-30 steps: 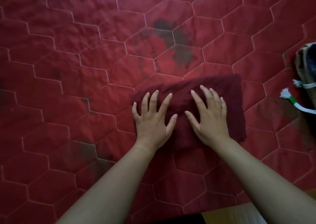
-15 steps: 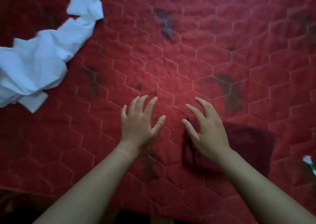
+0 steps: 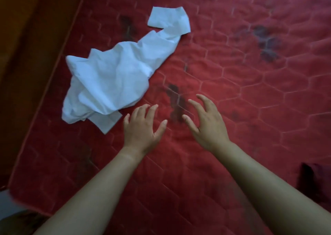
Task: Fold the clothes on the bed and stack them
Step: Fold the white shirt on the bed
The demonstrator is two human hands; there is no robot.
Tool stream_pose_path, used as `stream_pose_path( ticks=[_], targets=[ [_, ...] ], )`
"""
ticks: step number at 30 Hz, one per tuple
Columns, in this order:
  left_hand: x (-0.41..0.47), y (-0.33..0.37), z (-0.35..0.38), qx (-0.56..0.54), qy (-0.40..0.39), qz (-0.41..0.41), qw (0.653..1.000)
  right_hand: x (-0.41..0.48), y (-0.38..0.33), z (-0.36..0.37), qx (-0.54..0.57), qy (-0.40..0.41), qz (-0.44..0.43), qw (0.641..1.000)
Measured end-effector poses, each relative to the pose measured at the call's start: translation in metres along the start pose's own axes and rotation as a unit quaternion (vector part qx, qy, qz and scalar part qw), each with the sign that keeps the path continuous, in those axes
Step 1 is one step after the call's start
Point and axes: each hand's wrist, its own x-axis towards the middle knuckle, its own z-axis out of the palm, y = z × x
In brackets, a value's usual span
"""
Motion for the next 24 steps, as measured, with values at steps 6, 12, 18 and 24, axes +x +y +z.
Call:
stream_pose_path(
  ticks=[6,12,18,24],
  targets=[
    [0.067,-0.131,0.001,0.036,0.012,-0.029,0.999,0.092,-0.066,0.091,0.028,-0.036,-0.018,0.999],
    [0.104,-0.214,0.016,0.016,0.010,-0.118,0.993,0.166,-0.098,0.155,0.033,-0.027,0.007,0.999],
    [0.126,-0.238,0.034,-0.096,0.018,-0.221,0.970,0.203,-0.098,0.185,0.044,-0.029,0.080,0.995],
    [0.121,-0.225,0.039,-0.194,0.025,-0.183,0.963,0.181,-0.082,0.175,0.109,0.000,0.091,0.990]
  ],
)
